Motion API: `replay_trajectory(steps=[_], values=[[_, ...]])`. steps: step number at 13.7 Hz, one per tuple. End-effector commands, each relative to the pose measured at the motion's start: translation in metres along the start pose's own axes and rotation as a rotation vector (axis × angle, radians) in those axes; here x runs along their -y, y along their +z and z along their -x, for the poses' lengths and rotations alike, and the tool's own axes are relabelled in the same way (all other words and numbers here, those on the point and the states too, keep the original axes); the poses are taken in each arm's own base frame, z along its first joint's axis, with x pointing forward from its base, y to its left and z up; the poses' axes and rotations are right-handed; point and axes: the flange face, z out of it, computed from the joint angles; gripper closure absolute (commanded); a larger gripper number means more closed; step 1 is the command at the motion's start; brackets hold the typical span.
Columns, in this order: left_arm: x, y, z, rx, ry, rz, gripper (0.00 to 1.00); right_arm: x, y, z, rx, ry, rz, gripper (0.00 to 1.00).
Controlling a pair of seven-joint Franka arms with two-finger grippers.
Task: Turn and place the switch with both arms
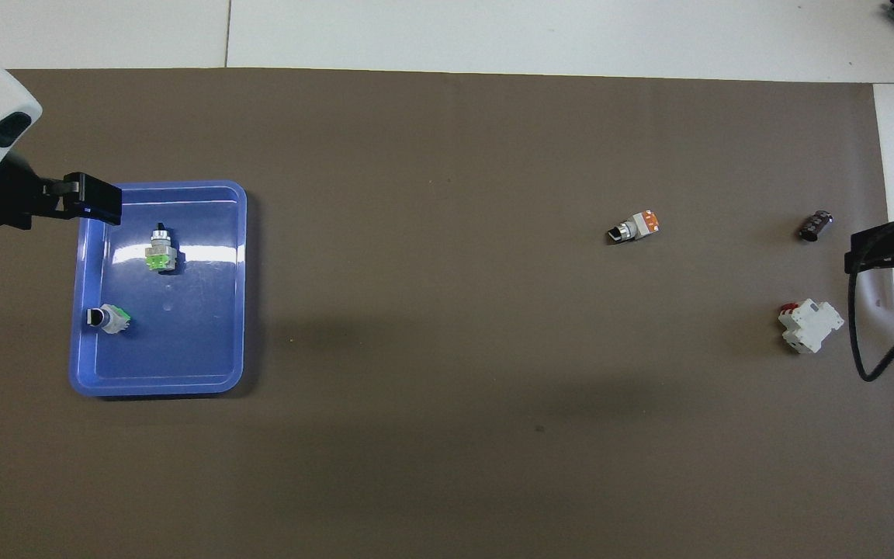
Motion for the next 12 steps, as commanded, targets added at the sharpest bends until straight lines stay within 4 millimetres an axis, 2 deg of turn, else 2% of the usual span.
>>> replay_trajectory(steps=[1, 6, 8, 10, 11, 12], values=[[0.003, -0.002, 0.008, -0.002, 0.000, 0.005, 0.00, -0.002, 0.002, 0.004, -0.008, 0.006, -0.007, 0.00], [0.003, -0.002, 0.009, -0.002, 0.000, 0.007, 0.00, -0.001, 0.005, 0.004, -0.017, 0.043, -0.007, 0.00], [0.003, -0.002, 0.009, -0.002, 0.000, 0.007, 0.00, 0.001, 0.003, -0.009, -0.096, 0.047, -0.017, 0.00], [0.003, -0.002, 0.009, 0.000, 0.000, 0.007, 0.00, 0.006, 0.017, -0.028, -0.133, 0.049, -0.020, 0.00], [0.003, -0.002, 0.009, -0.002, 0.000, 0.007, 0.00, 0.018, 0.030, -0.040, -0.146, 0.040, -0.022, 0.00], [0.003, -0.002, 0.008, -0.002, 0.000, 0.007, 0.00, 0.030, 0.052, -0.059, -0.148, 0.093, -0.033, 0.00]])
